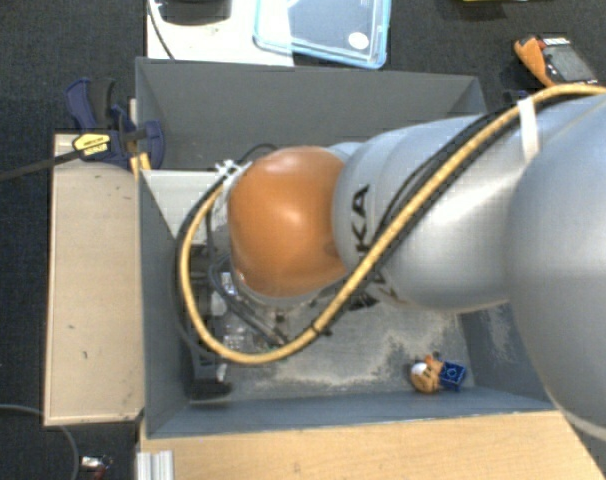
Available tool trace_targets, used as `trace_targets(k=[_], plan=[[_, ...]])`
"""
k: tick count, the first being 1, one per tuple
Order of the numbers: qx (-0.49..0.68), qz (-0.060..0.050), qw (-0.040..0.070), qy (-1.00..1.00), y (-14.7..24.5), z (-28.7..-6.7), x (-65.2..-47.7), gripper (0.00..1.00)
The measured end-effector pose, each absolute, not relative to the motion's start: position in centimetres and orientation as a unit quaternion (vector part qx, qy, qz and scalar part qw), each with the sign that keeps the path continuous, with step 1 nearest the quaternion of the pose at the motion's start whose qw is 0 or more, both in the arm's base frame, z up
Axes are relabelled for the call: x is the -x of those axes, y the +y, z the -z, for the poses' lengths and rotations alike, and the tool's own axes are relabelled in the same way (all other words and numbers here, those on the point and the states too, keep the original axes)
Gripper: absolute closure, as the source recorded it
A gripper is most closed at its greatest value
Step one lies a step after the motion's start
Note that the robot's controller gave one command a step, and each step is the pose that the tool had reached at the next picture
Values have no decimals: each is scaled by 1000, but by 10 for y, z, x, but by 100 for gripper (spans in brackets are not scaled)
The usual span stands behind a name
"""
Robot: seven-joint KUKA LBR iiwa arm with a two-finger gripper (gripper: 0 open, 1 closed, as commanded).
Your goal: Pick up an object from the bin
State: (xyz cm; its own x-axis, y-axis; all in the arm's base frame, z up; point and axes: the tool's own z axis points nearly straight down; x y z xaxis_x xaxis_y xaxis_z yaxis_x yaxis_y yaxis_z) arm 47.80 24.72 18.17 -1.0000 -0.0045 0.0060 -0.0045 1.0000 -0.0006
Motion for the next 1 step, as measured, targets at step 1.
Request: trace_targets(k=[1], plan=[[1,1,-1,-1000,246,-186,-480,0]])
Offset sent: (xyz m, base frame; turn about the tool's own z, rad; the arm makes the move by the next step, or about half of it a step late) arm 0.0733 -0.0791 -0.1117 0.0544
